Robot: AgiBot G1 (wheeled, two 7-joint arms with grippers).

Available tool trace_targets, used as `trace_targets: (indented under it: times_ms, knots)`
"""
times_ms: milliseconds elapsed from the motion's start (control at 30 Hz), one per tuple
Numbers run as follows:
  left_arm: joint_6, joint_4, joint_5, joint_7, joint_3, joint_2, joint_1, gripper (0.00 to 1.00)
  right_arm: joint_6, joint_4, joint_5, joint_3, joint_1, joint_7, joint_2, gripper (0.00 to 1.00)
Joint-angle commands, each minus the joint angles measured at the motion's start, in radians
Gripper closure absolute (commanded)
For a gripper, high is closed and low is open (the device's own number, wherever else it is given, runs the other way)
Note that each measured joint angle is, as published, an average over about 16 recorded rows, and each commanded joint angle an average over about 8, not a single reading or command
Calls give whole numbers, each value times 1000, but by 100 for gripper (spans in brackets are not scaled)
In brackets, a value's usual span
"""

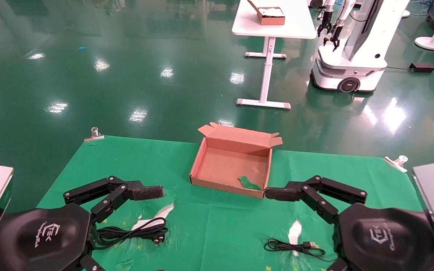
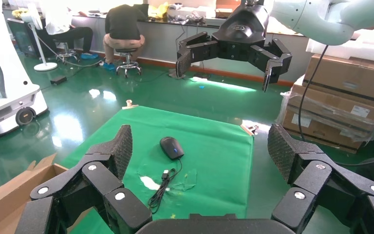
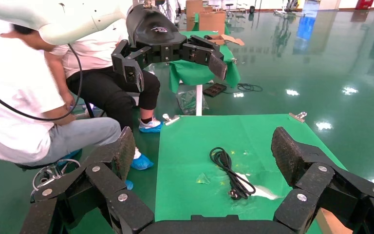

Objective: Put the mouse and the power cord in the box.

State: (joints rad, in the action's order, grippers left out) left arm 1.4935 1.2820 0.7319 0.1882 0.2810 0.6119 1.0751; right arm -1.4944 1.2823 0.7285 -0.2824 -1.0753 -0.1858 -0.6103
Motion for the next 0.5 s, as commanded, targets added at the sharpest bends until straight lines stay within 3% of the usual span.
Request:
trace_targets:
  times_ms: [33,500]
  knots:
    - [0,0,0,0,0,0,0,0,0,0,0,0,0,0,0,0]
    - [0,0,0,0,0,0,0,0,0,0,0,0,0,0,0,0]
